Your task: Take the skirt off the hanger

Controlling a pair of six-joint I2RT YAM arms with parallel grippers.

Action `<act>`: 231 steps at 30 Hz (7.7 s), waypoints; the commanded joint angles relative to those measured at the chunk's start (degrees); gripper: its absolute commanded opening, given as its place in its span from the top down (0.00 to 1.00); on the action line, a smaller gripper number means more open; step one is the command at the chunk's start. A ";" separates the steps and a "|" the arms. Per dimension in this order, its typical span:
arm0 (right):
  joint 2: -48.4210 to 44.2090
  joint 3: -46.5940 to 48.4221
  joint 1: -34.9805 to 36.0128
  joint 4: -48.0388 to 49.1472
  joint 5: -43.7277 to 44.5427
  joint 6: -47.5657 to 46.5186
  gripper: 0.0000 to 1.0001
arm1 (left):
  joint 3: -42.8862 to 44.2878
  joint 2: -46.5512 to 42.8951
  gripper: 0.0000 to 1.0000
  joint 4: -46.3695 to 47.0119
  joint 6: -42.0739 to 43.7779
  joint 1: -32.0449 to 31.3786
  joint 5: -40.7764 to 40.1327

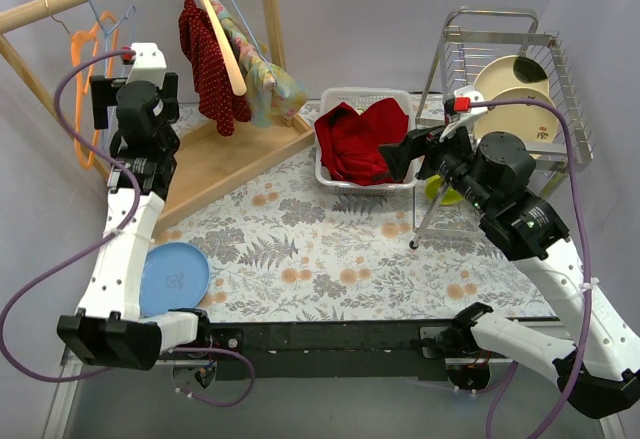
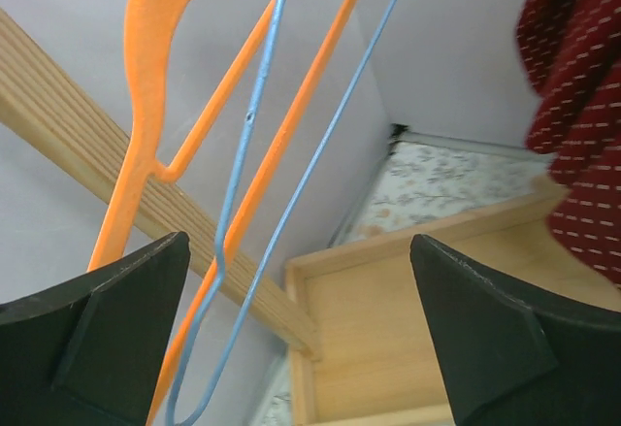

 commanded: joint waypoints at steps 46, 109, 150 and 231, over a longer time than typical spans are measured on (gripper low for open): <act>74.89 44.11 -2.77 9.53 14.64 -1.22 0.68 | -30.92 -38.97 0.02 9.56 -39.91 0.22 52.93; 15.04 -4.42 -3.30 15.14 -11.54 0.19 0.02 | 13.29 12.97 0.50 14.04 -53.43 0.22 57.85; 4.67 -5.74 -3.21 12.68 -10.49 -0.51 0.02 | 19.18 9.99 1.00 17.81 -47.46 0.22 54.07; 43.16 21.60 38.45 30.52 18.60 -2.00 0.22 | 0.46 -30.79 1.00 -11.62 -56.86 0.22 63.39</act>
